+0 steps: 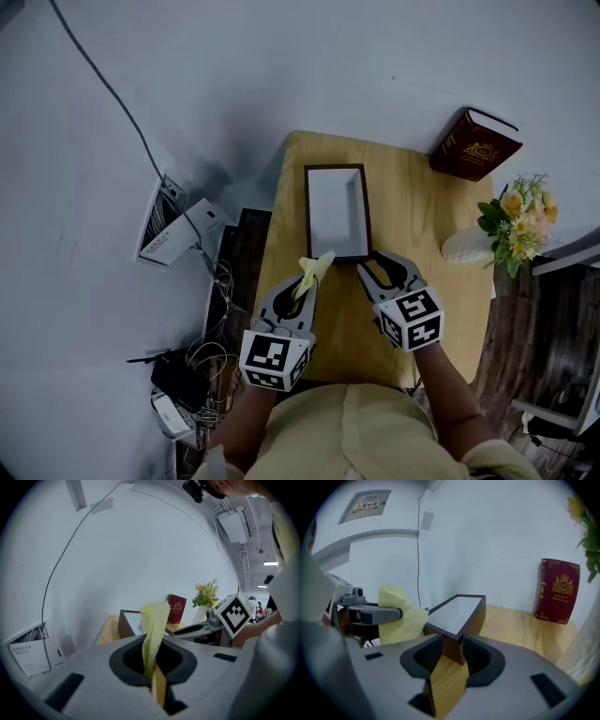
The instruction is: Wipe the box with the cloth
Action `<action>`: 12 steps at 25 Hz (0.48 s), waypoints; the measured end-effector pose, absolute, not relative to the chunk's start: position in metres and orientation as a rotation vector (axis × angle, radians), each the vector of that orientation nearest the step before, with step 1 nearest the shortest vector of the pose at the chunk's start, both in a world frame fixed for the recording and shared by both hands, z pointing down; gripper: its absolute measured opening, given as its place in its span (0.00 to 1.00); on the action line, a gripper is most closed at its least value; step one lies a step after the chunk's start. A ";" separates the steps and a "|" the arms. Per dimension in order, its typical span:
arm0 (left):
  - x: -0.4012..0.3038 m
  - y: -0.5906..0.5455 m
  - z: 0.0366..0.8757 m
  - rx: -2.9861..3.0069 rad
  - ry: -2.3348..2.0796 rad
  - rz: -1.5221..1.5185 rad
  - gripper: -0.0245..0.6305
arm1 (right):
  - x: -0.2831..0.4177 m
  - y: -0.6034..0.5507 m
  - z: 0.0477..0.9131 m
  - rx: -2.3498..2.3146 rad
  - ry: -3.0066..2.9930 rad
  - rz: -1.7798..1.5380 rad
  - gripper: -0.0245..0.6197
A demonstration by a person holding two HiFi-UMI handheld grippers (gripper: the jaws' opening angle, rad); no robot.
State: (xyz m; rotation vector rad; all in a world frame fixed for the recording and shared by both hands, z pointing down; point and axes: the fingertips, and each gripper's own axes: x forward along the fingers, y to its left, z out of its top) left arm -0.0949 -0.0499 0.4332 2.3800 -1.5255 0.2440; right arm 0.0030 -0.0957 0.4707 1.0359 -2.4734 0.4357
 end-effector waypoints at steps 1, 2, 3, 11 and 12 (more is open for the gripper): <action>-0.096 -0.050 0.434 2.372 -1.532 0.244 0.08 | 0.002 -0.094 0.471 1.031 -2.472 0.433 0.25; -0.097 -0.050 0.435 2.365 -1.538 0.245 0.08 | 0.000 -0.092 0.471 1.024 -2.472 0.430 0.25; -0.098 -0.051 0.436 2.360 -1.543 0.247 0.08 | -0.003 -0.089 0.471 1.016 -2.474 0.428 0.24; -0.113 -0.052 0.438 2.315 -1.607 0.258 0.08 | -0.030 -0.067 0.472 0.922 -2.511 0.403 0.20; -0.116 -0.052 0.439 2.306 -1.618 0.258 0.08 | -0.034 -0.065 0.472 0.909 -2.515 0.395 0.20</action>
